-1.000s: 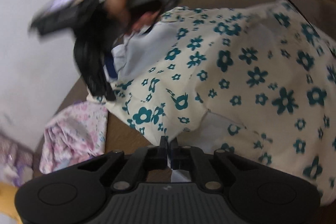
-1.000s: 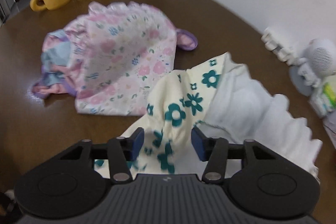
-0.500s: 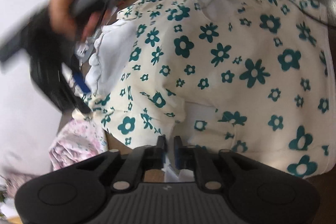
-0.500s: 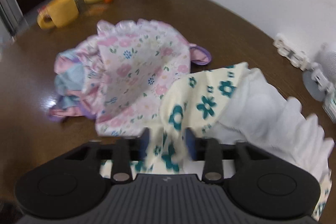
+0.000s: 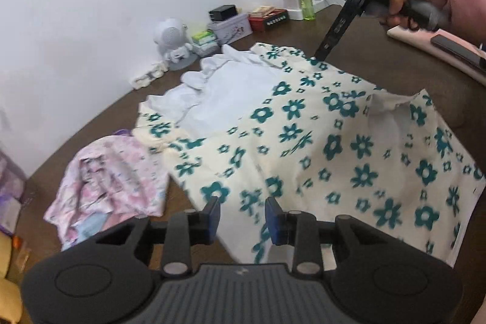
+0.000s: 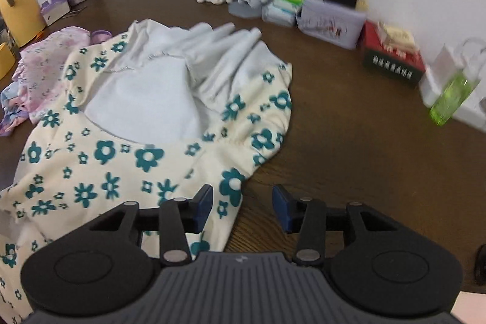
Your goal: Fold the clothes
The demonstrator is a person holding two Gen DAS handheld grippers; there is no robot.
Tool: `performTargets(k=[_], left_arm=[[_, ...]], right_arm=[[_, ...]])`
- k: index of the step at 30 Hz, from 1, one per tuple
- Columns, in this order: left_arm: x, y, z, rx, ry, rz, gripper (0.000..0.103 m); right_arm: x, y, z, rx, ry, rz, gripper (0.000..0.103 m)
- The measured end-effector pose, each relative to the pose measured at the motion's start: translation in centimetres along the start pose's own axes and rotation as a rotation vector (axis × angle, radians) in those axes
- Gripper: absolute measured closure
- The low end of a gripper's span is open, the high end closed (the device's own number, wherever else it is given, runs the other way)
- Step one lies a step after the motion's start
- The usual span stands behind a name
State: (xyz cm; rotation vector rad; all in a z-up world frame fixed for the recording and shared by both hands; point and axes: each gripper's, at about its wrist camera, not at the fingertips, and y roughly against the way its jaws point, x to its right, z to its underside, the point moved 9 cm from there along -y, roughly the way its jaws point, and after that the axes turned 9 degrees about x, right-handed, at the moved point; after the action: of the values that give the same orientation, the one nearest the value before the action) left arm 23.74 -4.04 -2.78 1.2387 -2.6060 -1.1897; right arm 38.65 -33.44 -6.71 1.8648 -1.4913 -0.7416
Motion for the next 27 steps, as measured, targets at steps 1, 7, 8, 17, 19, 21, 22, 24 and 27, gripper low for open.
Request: performTargets(k=[1,7,8,17,19,21,22,24,27], left_arm=[[0.4,-0.5,0.1,-0.017,-0.017,0.012,0.073],[1.3,-3.5,2.0,-0.174,-0.084,0.110,0.094],[1.2,-3.8,2.2,-0.198,-0.095,0.122,0.094],[2.0,-5.2,2.7,-0.301,-0.236,0.186,0.096],[2.2,-5.1,2.7,-0.316,-0.255,0.190,0.096],[2.2,-5.1,2.6,-0.329,-0.262,0.185,0.094],[2.1,-5.1,2.5,-0.329,-0.268,0.179,0.093],[1.8,-4.9,2.3,-0.326,-0.275,0.165,0.091],[1.2,-4.8,1.7,-0.324,-0.275,0.147,0.083]], right_arm=[[0.3,-0.6,0.1,-0.009,-0.005,-0.003,0.061],[-1.0,-2.6,0.5,-0.074,0.086,-0.061,0.098],[-1.3,-2.6,0.4,-0.075,0.128,-0.050,0.098],[-1.7,-3.6,-1.1,-0.049,0.256,0.026,0.099],[-1.6,-3.5,-1.1,-0.050,0.248,0.022,0.098],[-1.5,-2.8,-1.1,-0.039,0.203,0.001,0.093],[-1.6,-2.1,-1.0,-0.031,0.176,-0.020,0.092],[-2.0,-0.6,-0.6,-0.013,0.150,-0.065,0.089],[-3.1,1.7,1.0,-0.020,0.164,-0.107,0.079]])
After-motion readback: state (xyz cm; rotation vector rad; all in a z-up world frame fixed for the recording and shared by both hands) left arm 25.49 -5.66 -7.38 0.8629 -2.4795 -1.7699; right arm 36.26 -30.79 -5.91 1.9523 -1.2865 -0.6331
